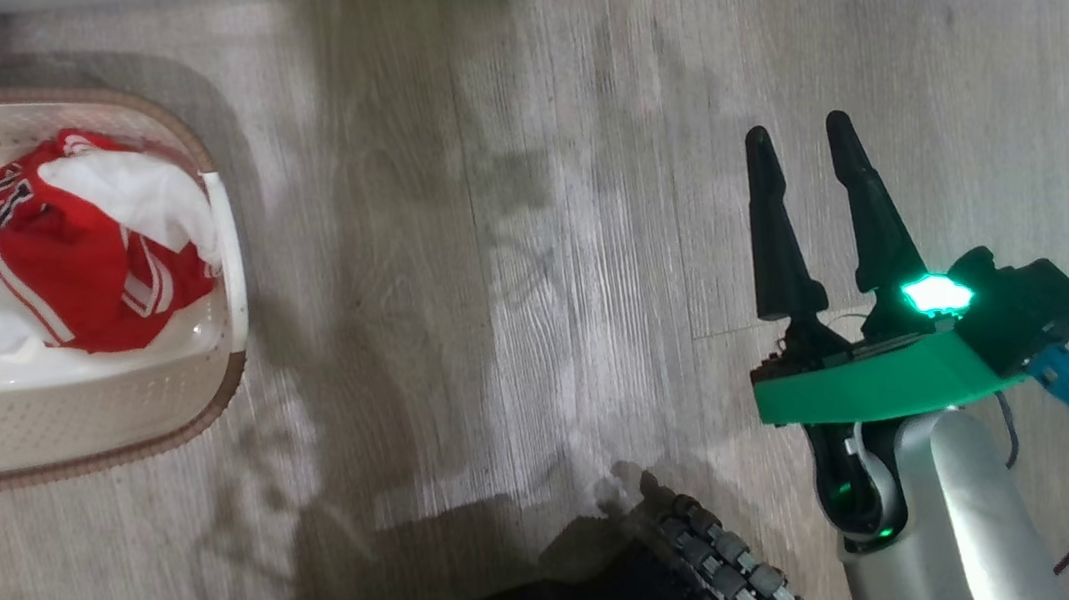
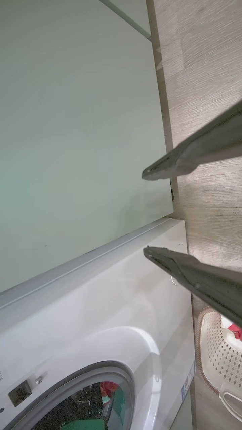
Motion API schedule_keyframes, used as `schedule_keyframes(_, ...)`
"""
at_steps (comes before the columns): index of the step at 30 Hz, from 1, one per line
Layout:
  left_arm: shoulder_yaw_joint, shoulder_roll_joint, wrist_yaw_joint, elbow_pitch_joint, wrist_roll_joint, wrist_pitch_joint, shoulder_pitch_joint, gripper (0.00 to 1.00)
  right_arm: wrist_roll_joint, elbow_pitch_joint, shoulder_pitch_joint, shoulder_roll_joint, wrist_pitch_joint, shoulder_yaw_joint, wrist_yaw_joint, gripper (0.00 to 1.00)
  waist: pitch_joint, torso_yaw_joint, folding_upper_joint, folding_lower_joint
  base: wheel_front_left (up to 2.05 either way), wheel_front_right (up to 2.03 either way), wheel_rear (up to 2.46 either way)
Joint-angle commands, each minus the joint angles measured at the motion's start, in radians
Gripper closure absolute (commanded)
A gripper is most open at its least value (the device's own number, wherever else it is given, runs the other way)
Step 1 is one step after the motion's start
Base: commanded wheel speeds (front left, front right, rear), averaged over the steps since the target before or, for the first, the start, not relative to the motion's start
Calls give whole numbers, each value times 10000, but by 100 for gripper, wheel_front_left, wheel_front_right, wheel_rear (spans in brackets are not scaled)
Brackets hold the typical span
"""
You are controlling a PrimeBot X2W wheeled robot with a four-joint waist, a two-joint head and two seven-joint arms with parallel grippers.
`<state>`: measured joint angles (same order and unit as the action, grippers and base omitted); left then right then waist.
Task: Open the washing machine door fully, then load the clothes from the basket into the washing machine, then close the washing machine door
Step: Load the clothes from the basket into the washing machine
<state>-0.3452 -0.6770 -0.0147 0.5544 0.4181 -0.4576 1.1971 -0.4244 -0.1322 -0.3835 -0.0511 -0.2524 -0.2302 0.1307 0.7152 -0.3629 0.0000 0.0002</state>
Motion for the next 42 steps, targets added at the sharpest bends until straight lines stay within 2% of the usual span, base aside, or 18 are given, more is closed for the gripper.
schedule_keyframes(1, 174, -701, 12, -147, -116, -521, 484, 0, -106, 287, 135, 9, -92, -200, 0, 0, 73, -61, 0, -2, 0, 0, 0)
schedule_keyframes(7, -73, -930, 67, 50, -192, -1828, 904, 1, -254, 306, 64, 9, -92, -293, 0, 0, 141, -121, 0, -2, 0, 0, 0)
schedule_keyframes(8, -139, -983, 80, 3, -244, -2021, 980, 54, -264, 318, 56, 9, -92, -307, 0, 0, 159, -129, 0, -2, 0, 0, 0)
schedule_keyframes(9, -187, -1032, 59, -39, -295, -2196, 1048, 100, -278, 332, 49, 9, -92, -317, 0, 0, 171, -136, 0, -2, 0, 0, 0)
schedule_keyframes(13, -259, -1155, -110, -370, -481, -2380, 1296, 100, -334, 424, 54, 9, -92, -337, 0, 0, 275, -192, 0, -2, 0, 0, 0)
schedule_keyframes(16, -164, -1242, -363, -705, -670, -1894, 1529, 100, -406, 512, 30, 9, -93, -378, 0, 0, 442, -293, 0, -2, 0, 0, 0)
schedule_keyframes(21, 2, -1526, -651, -992, -1096, -668, 2042, 100, -577, 607, -14, 9, -93, -507, 0, 0, 774, -572, 0, -2, 0, 0, 0)
schedule_keyframes(27, 330, -1754, -1007, -954, -1427, 1331, 2523, 100, -763, 731, -41, 9, -93, -652, 0, 0, 1203, -918, 0, -2, 0, 0, 0)
schedule_keyframes(31, 436, -1771, -1063, -410, -1356, 1993, 2431, 100, -827, 779, -11, 9, -93, -643, 0, 0, 1338, -1003, 0, -2, 0, 0, 0)
schedule_keyframes(39, 359, -1460, -892, 350, -1087, 2349, 2406, 100, -750, 744, -38, 9, -93, -502, 0, 0, 1308, -806, 0, -2, 0, 0, 0)
schedule_keyframes(40, 329, -1386, -865, 422, -1056, 2336, 2441, 63, -725, 737, -44, 9, -93, -476, 0, 0, 1272, -763, 0, -2, 0, 0, 0)
schedule_keyframes(41, 296, -1303, -849, 490, -1029, 2333, 2463, 0, -701, 724, -42, 9, -93, -446, 0, 0, 1228, -715, 0, -2, 0, 0, 0)
schedule_keyframes(42, 271, -1217, -836, 563, -991, 2326, 2471, 0, -678, 718, -42, 9, -93, -420, 0, 0, 1181, -663, 0, -2, 0, 0, 0)
